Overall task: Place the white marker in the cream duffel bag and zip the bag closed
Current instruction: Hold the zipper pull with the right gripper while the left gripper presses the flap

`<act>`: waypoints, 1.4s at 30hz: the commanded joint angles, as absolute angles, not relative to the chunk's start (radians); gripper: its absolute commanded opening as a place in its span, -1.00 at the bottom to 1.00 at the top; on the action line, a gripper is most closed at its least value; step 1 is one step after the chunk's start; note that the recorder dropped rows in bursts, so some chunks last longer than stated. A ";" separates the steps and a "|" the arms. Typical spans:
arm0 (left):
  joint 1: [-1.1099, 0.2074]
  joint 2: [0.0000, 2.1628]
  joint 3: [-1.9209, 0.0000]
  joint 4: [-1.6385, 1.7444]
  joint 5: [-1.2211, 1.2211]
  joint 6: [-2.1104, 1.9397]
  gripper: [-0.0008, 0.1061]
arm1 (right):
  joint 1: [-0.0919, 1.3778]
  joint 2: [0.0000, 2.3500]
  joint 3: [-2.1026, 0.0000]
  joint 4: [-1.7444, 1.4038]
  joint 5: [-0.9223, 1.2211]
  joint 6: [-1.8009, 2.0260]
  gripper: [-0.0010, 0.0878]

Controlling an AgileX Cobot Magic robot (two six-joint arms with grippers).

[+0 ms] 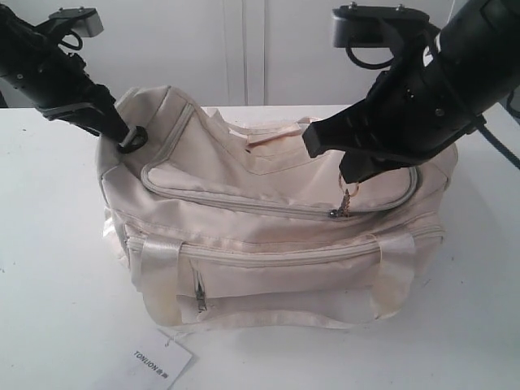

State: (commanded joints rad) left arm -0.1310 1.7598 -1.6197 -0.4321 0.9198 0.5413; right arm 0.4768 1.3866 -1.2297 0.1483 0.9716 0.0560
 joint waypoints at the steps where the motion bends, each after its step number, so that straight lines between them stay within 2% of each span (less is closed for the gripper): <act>1: -0.131 1.737 -1.620 -0.432 0.924 0.580 0.00 | 0.477 1.387 -1.230 0.148 0.967 0.056 -0.98; 10: -0.131 1.658 -1.618 -0.600 1.153 0.989 0.00 | 0.477 1.387 -1.222 0.148 0.962 0.076 -0.98; 18: -0.182 1.659 -1.588 -0.771 1.221 1.326 0.00 | 0.477 1.387 -1.177 0.153 0.908 0.139 -0.98; 26: -0.316 1.659 -1.401 -0.849 1.079 1.590 0.00 | 0.477 1.387 -1.177 0.153 0.884 0.201 -0.98; 39: -0.421 1.666 -1.304 -0.923 0.919 1.706 0.00 | 0.477 1.387 -1.177 0.153 0.882 0.206 -0.98; 42: -0.447 1.667 -1.298 -0.920 0.854 1.708 0.05 | 0.477 1.387 -1.177 0.153 0.882 0.206 -0.98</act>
